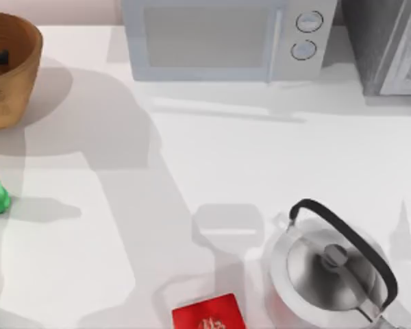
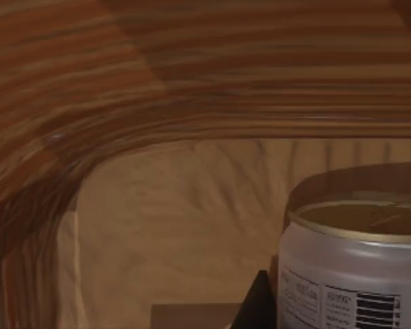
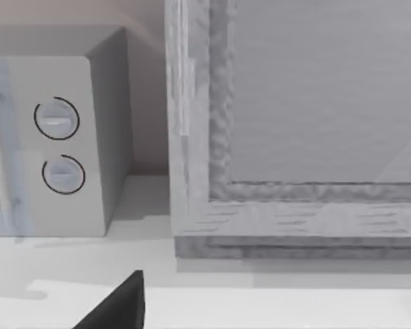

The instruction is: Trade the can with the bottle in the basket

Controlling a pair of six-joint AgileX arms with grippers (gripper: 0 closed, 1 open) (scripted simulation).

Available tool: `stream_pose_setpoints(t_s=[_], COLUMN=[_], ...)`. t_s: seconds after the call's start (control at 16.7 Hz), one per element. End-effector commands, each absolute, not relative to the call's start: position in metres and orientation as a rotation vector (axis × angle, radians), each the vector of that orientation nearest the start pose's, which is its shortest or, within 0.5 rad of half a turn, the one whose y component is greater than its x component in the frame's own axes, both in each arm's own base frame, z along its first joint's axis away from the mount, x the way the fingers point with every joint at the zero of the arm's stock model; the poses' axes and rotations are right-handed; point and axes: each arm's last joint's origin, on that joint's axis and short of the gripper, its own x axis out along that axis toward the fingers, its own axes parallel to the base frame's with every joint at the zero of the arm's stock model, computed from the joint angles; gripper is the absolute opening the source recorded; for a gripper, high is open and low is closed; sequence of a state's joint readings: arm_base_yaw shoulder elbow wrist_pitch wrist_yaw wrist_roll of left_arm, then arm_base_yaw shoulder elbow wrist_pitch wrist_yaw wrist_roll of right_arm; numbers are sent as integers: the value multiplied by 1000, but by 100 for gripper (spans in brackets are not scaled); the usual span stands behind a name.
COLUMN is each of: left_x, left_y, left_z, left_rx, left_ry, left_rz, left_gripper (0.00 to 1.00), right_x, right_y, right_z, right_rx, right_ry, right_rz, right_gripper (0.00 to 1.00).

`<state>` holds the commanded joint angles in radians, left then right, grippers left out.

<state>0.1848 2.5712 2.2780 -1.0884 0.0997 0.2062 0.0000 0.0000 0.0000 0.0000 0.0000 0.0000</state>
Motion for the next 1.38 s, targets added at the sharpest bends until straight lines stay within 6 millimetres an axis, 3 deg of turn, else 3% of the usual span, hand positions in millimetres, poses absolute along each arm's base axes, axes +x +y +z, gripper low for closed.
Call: stream_pose_setpoints(t_s=[0.12,0.54,0.6,0.72,0.9,1.14,1.38], left_x=[509,509,507,506,497,460,386], left_y=[99,99,101,102,107,109,92], left_z=[132,132,151,153,173,226,287], left_rx=[-28,-28,-20,-19,-5,40,95], left_ry=[1367,1367,1332,1325,1264,1107,882], left_rz=[-51,-51,-37,-33,-6,50,107], left_gripper=[0,0,0,0,0,0,0], right_x=[106,106,106,106,106,106,106], right_y=[-1,-1,-1,-1,-1,-1,-1], right_z=[160,160,160,160,160,160,160], right_rx=[0,0,0,0,0,0,0], right_ry=[0,0,0,0,0,0,0], right_rz=[0,0,0,0,0,0,0], right_gripper=[100,100,100,100,100,100,100])
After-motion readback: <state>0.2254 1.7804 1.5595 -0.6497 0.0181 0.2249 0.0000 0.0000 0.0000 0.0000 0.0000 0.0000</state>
